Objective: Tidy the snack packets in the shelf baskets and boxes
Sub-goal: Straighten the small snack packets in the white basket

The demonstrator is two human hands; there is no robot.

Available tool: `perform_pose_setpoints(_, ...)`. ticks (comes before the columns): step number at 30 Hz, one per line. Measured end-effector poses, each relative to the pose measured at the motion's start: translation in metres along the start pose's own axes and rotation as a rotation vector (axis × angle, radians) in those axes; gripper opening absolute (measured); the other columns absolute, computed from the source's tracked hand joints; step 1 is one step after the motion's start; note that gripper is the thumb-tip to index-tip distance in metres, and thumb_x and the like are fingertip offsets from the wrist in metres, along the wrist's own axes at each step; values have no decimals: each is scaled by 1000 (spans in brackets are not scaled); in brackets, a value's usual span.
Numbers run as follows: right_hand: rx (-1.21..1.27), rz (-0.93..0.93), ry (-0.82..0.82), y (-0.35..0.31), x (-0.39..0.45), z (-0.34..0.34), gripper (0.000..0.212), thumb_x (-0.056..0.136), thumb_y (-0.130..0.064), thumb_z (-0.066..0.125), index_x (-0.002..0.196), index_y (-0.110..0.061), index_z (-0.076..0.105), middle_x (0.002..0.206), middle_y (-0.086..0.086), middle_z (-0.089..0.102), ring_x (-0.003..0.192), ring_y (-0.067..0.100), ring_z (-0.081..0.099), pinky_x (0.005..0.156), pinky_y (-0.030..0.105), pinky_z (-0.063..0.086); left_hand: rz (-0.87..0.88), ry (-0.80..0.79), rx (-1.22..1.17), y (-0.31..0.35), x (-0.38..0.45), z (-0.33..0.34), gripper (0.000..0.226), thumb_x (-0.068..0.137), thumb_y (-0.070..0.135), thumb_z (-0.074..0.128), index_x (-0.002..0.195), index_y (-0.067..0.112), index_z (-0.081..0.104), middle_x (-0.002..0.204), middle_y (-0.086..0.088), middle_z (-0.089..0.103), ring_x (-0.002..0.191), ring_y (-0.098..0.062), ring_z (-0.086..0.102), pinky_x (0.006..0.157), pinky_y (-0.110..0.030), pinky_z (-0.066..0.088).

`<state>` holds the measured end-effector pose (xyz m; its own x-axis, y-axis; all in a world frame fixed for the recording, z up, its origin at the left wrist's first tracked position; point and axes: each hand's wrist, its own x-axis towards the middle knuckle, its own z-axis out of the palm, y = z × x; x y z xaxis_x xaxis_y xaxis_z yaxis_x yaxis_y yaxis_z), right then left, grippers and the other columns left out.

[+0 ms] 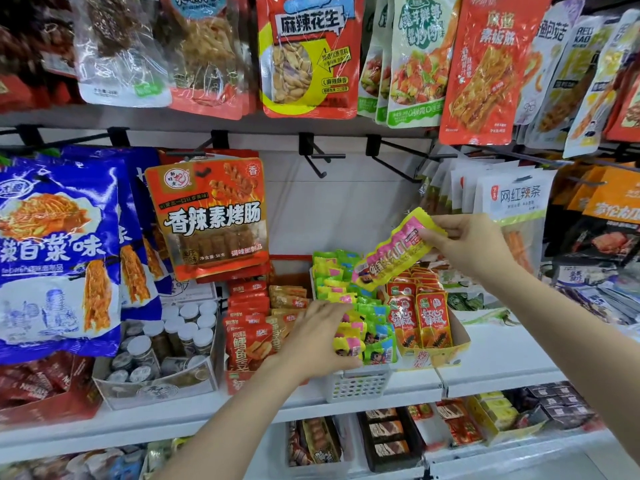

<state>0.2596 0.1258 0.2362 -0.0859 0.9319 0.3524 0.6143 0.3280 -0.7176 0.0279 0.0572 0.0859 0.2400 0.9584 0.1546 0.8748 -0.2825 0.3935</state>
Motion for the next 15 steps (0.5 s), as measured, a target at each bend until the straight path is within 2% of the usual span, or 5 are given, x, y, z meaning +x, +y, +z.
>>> perform_pose_setpoints(3, -57, -52, 14, -1, -3, 3, 29, 87, -31, 71, 113, -18, 72, 82, -15, 71, 67, -10, 63, 57, 8, 48, 43, 34, 42, -5, 1, 2, 97, 73, 58, 73, 152, 30, 24, 156, 9, 25, 143, -17, 14, 117, -41, 20)
perform_pose_setpoints(6, -63, -62, 5, -3, -2, 6, 29, 87, -32, 71, 113, -20, 72, 95, -3, 75, 75, 0, 67, 76, 25, 55, 85, 10, 94, -6, 3, 1, 96, 75, 58, 71, 153, 32, 21, 159, 12, 20, 145, -15, 9, 118, -40, 11)
perform_pose_setpoints(9, -44, -47, -22, -6, -2, 6, 30, 87, -32, 70, 115, -20, 71, 96, -2, 75, 79, 9, 71, 85, 37, 58, 97, 69, 69, -5, 3, -2, 89, 74, 56, 74, 148, 28, 34, 148, 7, 37, 137, -17, 25, 116, -34, 9)
perform_pose_setpoints(13, -55, -65, -55, -7, -5, 13, 28, 86, -32, 71, 112, -21, 73, 78, -21, 69, 74, -4, 68, 80, 29, 58, 118, 64, -106, -9, -10, -1, 61, 79, 42, 77, 133, 25, 54, 126, 8, 47, 117, -12, 47, 102, -27, 37)
perform_pose_setpoints(15, -78, -78, -100, -9, -8, 21, 28, 86, -32, 72, 111, -20, 73, 86, -15, 72, 80, -1, 69, 86, 30, 57, 106, 62, -187, -10, -16, 1, 55, 83, 35, 76, 132, 22, 57, 126, 7, 49, 118, -11, 50, 99, -26, 40)
